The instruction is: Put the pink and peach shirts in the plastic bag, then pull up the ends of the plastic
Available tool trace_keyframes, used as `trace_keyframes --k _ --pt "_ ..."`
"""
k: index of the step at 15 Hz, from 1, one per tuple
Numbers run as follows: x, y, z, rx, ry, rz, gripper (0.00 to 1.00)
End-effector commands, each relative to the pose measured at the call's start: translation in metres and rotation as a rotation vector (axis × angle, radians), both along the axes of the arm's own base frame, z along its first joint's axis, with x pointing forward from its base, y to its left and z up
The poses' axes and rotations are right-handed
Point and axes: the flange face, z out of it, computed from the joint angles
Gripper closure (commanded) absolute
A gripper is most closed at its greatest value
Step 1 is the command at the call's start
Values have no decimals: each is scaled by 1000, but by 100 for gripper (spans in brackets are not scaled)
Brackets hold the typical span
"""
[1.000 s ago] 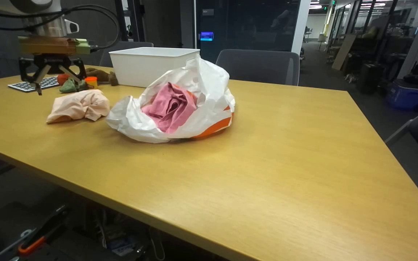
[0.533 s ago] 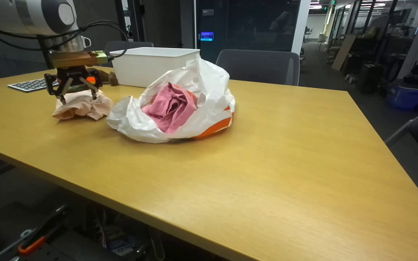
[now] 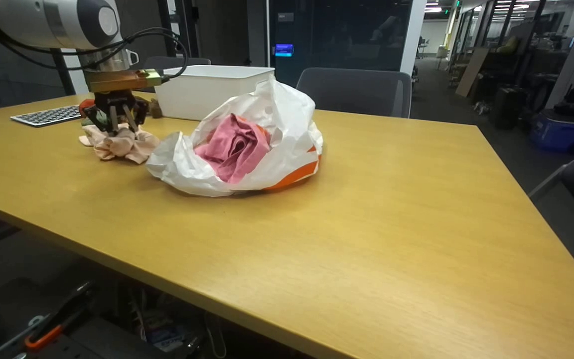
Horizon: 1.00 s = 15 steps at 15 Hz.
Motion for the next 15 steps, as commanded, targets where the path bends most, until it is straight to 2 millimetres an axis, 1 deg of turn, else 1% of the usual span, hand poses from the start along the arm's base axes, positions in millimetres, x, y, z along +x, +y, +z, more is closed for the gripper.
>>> trace_keyframes --k 1,2,3,4,5,7,9,11,12,13,15 --pt "6 1 12 10 -3 -28 93" --pt "7 1 17 8 -13 -37 96" --pt "7 -1 26 11 -23 -48 95" --pt "6 -3 41 8 -45 -61 92" --pt "5 -5 57 11 -68 -77 92" --pt "-4 -17 104 27 -163 -134 91" --pt "-11 -28 142 54 -245 -204 91" --pt "-28 -40 183 84 -312 -288 92" --pt "-35 -56 200 97 -341 -332 92" --pt "-43 -67 219 114 -365 -381 92" --pt "-60 -98 244 152 -405 -471 92"
